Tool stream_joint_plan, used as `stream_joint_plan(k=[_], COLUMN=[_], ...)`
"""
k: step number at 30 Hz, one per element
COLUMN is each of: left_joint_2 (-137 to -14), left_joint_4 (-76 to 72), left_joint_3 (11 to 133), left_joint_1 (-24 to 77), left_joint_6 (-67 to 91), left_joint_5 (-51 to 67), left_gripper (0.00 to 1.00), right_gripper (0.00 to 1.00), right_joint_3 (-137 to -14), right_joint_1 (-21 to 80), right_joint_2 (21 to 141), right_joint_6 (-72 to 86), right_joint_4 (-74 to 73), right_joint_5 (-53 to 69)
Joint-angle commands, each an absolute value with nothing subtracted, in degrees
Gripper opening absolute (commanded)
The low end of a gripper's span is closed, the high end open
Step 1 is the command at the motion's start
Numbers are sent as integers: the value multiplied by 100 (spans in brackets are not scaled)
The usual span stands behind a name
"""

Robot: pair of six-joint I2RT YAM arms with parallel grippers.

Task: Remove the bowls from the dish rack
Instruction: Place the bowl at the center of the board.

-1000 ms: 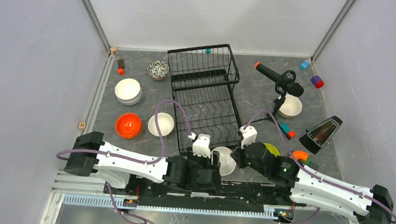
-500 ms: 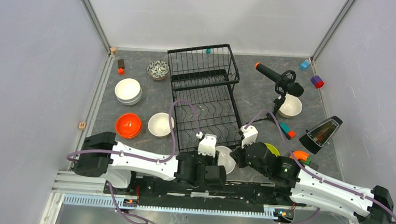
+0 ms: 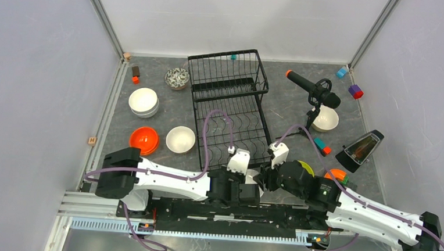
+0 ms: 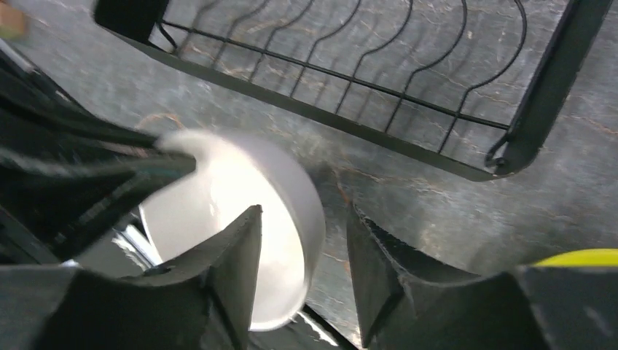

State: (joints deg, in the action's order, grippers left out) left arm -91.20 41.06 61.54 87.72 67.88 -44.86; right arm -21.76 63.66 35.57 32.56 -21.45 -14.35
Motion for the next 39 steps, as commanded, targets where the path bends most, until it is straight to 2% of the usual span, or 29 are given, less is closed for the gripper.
stream_joint_plan(k=[1, 4, 7, 12, 19, 26, 31, 34, 39], left_joint_2=[-9122, -9007, -8733, -8746, -8825, -8869, -9048, -9096, -9096], left_joint_4=[3947, 3743, 2952, 2536, 1762, 1975, 2240, 2236, 2249], left_joint_3=[6294, 6025, 5562, 5487, 5336, 5319, 5416, 5427, 5425], left_joint_1=[8947, 8950, 8950, 8864, 8413, 8050, 7954, 7949, 7951], left_joint_6=[6234, 6091, 5774, 5316, 4922, 5153, 5203, 5212, 5216], left_joint_5=[-4197, -4141, -3887, -3689, -2857, -2588, -2585, -2549, -2597], left_gripper=[2, 2, 2, 2, 2, 2, 2, 12, 39], right_gripper=[64, 77, 82, 82, 80, 80, 80, 80, 80], right_joint_3=[-2277, -2467, -2614, -2558, -2164, -1991, -1835, -1851, -1812], right_joint_1=[6381, 6388, 6389, 6386, 6383, 6383, 6386, 6385, 6388], right_joint_2=[3326, 3274, 3210, 2997, 2348, 1980, 1946, 2045, 2077], right_joint_6=[2971, 2751, 2658, 2771, 2696, 2566, 2546, 2515, 2532], right_joint_4=[-1674, -1882, -2009, -2068, -1838, -1913, -1716, -1767, -1821], right_joint_5=[-1189, -1373, -1766, -2641, -3085, -3500, -3373, -3327, -3256])
